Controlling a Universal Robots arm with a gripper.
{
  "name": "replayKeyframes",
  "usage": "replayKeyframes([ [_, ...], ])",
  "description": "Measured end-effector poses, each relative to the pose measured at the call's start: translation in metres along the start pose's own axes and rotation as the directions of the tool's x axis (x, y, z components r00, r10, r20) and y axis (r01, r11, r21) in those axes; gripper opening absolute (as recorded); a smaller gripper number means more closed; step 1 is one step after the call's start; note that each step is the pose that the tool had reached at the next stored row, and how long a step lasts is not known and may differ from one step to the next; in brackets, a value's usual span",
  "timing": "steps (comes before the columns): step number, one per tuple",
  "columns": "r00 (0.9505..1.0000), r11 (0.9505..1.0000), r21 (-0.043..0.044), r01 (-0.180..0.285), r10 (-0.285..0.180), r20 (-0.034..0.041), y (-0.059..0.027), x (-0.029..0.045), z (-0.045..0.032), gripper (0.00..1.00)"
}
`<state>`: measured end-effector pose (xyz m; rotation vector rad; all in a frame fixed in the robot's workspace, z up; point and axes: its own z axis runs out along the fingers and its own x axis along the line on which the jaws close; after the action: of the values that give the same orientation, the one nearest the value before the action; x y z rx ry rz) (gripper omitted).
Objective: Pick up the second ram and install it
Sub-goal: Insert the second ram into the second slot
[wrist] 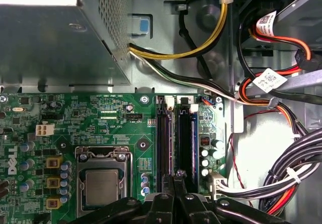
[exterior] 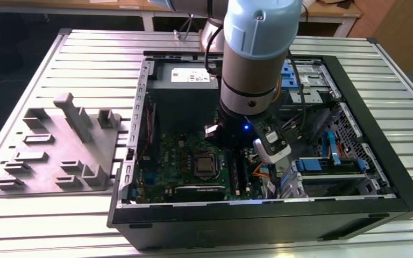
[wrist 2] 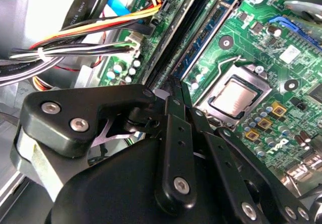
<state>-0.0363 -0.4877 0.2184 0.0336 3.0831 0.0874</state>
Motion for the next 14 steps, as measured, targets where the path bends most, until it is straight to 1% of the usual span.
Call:
replayKeyframes([
  [2,1.0,1.0,-0.0001,0.0,0.0,-0.0001,-0.0001,0.0001,0.0017,0.08],
  [11,1.0,1.0,0.0003,0.0,0.0,0.0,-0.0002,0.0001,0.0018,0.09],
  [12,1.0,1.0,0.0001,0.0,0.0,0.0,-0.0001,0.0001,0.0019,0.15],
  [14,1.0,1.0,0.0003,0.0,0.0,-0.0001,-0.0002,0.0001,0.0019,0.15],
])
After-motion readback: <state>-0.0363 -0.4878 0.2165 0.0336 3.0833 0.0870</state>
